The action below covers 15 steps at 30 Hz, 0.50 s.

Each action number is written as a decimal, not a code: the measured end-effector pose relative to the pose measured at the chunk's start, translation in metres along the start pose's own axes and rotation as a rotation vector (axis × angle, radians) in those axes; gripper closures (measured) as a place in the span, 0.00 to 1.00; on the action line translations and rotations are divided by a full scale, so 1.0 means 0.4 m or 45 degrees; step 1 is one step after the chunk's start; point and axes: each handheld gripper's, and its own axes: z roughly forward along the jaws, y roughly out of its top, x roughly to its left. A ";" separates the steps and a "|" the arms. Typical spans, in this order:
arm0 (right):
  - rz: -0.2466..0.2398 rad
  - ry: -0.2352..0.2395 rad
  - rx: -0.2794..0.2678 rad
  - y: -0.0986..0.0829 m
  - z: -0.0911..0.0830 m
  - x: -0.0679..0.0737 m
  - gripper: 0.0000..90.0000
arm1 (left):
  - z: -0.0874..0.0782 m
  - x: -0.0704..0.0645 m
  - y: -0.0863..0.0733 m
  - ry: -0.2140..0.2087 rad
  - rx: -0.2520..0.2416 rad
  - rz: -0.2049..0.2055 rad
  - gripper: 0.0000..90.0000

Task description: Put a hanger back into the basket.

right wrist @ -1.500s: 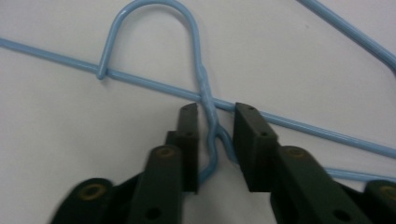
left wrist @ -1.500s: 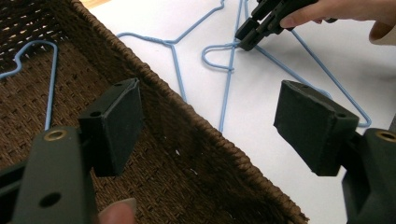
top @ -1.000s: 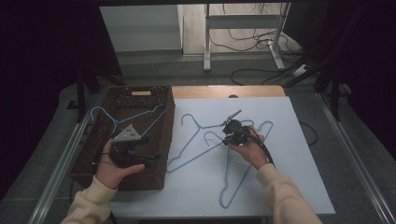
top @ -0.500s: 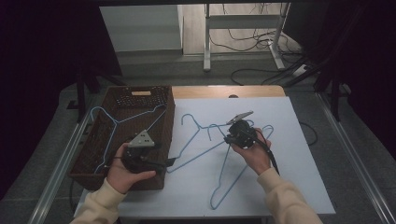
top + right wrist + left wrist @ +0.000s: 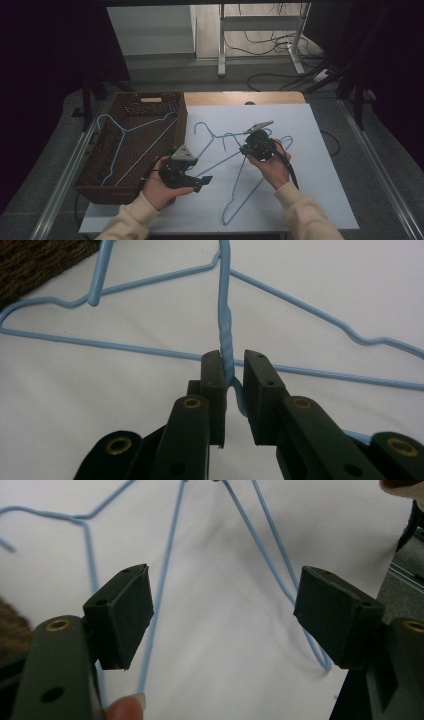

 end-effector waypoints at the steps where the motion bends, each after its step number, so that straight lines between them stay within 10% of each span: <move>1: 0.000 0.000 0.000 0.000 0.001 0.002 0.89 | 0.022 -0.005 0.002 0.015 0.006 -0.004 0.26; 15: 0.036 0.004 -0.032 0.004 -0.009 0.007 0.89 | 0.097 -0.028 0.008 -0.050 0.002 -0.082 0.27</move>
